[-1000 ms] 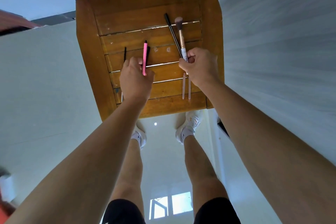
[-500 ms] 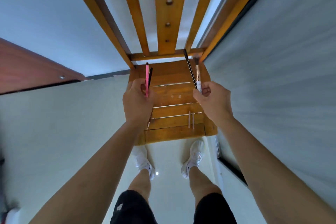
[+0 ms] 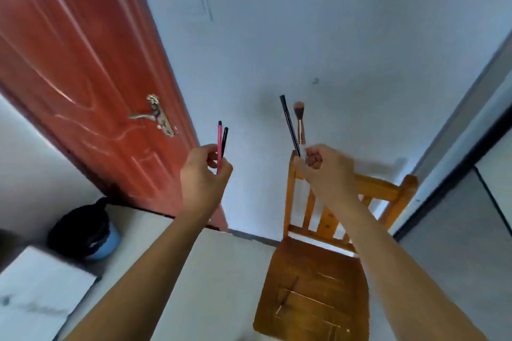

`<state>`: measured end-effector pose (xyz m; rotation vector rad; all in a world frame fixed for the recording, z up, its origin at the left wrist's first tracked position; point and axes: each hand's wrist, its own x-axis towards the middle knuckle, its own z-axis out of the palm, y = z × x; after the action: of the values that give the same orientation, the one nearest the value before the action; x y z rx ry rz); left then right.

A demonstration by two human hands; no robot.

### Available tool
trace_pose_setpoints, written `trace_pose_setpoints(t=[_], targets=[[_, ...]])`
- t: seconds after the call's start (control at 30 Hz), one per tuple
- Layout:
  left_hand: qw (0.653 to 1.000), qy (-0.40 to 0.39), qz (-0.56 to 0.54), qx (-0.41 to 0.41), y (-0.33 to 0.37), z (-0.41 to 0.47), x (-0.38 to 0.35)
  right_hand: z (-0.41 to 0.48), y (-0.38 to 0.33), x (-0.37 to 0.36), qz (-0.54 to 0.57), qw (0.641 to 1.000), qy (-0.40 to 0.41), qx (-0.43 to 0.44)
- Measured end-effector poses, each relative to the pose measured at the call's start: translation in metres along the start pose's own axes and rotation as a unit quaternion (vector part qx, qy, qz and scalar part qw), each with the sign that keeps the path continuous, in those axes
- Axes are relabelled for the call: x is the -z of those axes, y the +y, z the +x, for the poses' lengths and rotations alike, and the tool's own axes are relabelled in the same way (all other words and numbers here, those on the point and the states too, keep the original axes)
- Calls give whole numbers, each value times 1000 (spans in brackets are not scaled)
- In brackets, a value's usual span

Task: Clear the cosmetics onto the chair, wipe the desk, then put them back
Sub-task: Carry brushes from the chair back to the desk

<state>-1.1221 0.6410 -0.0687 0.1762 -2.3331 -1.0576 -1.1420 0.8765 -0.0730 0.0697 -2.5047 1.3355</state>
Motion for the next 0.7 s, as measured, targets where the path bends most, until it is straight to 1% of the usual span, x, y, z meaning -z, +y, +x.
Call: trace_pose_setpoints(t=[0.1,0.17,0.3,0.37,0.47,0.53,0.7], targets=[[992,108,49,43,-9,-22,76,-4,-54,-36,42,993,-81,76],[982,160,76,71,-21,-42,130,-20,-92,-66,59,981,-136,128],[954,247,124,113,-50,-86,244,-75,-172,-135,135,944,-238,182],[937,293,148,122,-69,-113,302,-110,-212,-175,144,922,-293,210],[906,346,193,150,-104,-156,385,-167,-274,-237,149,887,-355,255],[886,377,205,175,-130,-181,435,-204,-316,-279,152,866,-384,282],[856,416,212,221,-187,-223,548,-290,-418,-372,185,818,-439,322]])
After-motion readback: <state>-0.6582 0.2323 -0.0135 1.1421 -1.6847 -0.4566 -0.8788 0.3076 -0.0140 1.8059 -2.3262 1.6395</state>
